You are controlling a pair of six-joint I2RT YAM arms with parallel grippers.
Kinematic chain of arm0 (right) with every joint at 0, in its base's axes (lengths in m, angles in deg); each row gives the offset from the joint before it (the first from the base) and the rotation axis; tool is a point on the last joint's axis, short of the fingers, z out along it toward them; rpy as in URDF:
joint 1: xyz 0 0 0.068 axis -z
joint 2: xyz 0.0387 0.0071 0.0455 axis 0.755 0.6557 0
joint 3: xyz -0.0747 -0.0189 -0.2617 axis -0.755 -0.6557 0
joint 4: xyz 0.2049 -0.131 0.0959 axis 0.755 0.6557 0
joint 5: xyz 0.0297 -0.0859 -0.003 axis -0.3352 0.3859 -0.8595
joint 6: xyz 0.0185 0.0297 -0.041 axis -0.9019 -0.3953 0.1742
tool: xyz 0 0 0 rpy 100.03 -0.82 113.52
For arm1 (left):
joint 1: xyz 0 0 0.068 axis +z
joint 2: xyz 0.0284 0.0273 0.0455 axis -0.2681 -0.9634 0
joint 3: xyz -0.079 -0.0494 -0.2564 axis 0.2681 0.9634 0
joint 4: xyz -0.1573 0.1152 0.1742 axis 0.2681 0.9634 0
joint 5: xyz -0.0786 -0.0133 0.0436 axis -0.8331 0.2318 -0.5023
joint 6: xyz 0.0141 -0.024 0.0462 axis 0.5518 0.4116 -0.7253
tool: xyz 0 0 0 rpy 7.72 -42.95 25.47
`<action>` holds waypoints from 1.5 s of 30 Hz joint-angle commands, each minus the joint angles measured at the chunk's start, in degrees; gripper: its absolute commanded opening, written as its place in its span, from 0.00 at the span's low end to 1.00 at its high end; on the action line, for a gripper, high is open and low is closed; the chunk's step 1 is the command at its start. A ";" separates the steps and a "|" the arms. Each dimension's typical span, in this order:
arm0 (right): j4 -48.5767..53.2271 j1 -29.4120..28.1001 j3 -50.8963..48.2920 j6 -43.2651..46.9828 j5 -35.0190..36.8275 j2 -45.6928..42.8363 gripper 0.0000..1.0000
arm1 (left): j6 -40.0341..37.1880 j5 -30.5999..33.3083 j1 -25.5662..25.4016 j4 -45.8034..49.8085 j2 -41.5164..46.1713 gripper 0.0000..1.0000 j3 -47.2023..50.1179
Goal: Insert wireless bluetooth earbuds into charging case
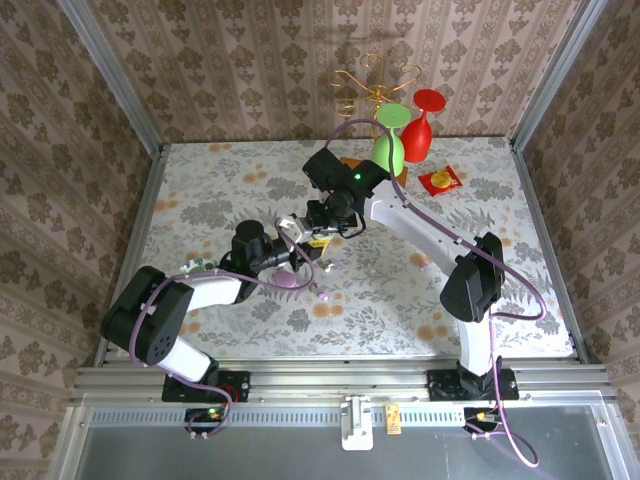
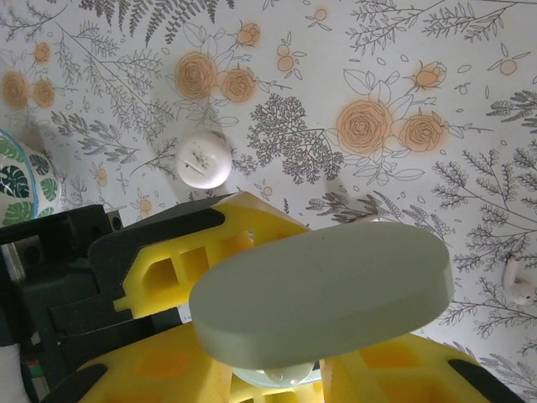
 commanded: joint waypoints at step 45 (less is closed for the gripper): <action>-42.74 25.04 -49.63 -10.12 -3.13 -19.96 0.52 | 1.07 -0.29 2.56 0.94 9.04 0.23 2.89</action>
